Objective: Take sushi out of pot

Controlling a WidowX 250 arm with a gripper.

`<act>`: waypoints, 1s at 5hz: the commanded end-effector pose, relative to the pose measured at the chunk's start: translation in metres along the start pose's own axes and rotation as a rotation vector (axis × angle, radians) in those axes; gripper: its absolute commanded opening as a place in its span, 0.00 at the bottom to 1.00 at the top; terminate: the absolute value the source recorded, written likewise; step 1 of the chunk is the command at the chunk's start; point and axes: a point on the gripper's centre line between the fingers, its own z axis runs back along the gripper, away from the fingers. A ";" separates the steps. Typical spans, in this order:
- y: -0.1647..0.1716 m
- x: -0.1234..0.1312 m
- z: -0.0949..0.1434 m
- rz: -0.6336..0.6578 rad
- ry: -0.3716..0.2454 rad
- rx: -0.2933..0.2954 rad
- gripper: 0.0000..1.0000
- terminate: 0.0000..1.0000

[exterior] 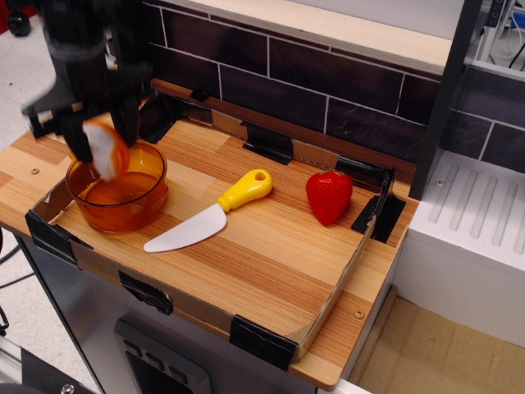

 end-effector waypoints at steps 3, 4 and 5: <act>-0.081 -0.008 0.001 0.098 -0.011 -0.092 0.00 0.00; -0.089 -0.013 -0.018 0.088 -0.029 -0.101 0.00 0.00; -0.092 -0.013 -0.036 0.088 -0.046 -0.085 0.00 0.00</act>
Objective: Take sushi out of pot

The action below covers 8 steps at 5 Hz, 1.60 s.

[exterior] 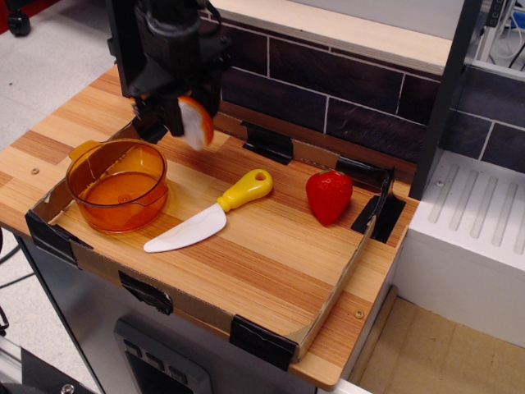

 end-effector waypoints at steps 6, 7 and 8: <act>0.017 -0.006 0.104 0.000 -0.032 -0.168 1.00 0.00; 0.017 -0.006 0.104 0.000 -0.032 -0.168 1.00 0.00; 0.017 -0.006 0.104 0.000 -0.032 -0.168 1.00 1.00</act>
